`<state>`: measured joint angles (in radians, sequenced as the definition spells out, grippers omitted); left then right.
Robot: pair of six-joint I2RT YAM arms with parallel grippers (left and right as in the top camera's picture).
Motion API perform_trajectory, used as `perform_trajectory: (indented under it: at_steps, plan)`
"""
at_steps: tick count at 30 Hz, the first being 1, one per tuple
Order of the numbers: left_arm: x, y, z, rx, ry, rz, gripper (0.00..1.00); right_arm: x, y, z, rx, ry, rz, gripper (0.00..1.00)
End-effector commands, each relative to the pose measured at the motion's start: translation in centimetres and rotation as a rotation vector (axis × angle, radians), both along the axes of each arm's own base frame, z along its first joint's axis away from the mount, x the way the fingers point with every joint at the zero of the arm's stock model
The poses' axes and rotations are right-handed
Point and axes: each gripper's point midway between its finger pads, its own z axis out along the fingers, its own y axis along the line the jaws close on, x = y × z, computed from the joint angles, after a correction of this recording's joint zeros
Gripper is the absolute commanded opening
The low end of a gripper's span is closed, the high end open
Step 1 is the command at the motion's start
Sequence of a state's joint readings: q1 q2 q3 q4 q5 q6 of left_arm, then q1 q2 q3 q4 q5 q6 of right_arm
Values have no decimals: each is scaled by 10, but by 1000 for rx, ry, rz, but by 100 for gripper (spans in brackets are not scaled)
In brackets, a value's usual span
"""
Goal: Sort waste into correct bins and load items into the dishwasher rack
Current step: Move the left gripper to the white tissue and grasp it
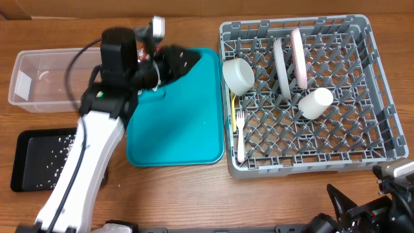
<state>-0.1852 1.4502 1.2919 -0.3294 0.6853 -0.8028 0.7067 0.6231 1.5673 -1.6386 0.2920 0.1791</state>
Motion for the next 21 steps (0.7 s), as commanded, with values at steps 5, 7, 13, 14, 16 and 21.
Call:
perform_trajectory:
  at_steps: [5,7,13,14,16,21]
  plan:
    - [-30,113,-85,761,132,264,35,1,-1,2,1,-6,-7,100]
    - [-41,126,-94,830,189,280,38,1,-1,2,1,-6,-7,100]
    - [-36,139,-91,901,161,320,100,1,-1,2,1,-6,-7,100]
    - [-30,138,-87,906,124,314,96,1,-1,2,1,-6,-7,100]
    - [-11,134,-78,936,17,288,93,1,-1,2,1,-6,-7,100]
    - [31,140,-117,1083,-3,242,93,1,-1,2,1,-6,-7,100]
